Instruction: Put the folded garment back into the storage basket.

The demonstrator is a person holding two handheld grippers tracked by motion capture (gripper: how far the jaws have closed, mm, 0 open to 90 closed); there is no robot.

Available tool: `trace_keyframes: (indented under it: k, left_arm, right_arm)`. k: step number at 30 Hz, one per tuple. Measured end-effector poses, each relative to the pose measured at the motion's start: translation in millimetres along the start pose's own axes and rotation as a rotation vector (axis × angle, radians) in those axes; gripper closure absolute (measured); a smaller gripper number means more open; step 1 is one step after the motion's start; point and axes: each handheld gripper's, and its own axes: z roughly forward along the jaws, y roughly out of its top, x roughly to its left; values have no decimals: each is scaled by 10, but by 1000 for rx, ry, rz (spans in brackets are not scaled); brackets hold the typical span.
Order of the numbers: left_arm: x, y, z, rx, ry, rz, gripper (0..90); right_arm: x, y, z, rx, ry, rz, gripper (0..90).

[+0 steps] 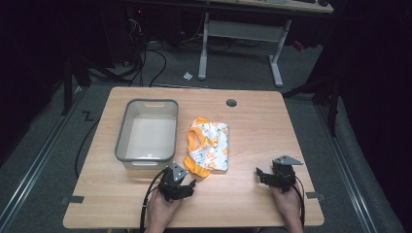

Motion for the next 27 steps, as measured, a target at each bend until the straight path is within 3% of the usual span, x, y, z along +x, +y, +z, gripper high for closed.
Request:
trace_keyframes:
  k: [27]
  left_arm:
    - [-7, 2, 1, 3, 1, 1, 314]
  right_arm:
    - [0, 4, 6, -1, -4, 5, 248]
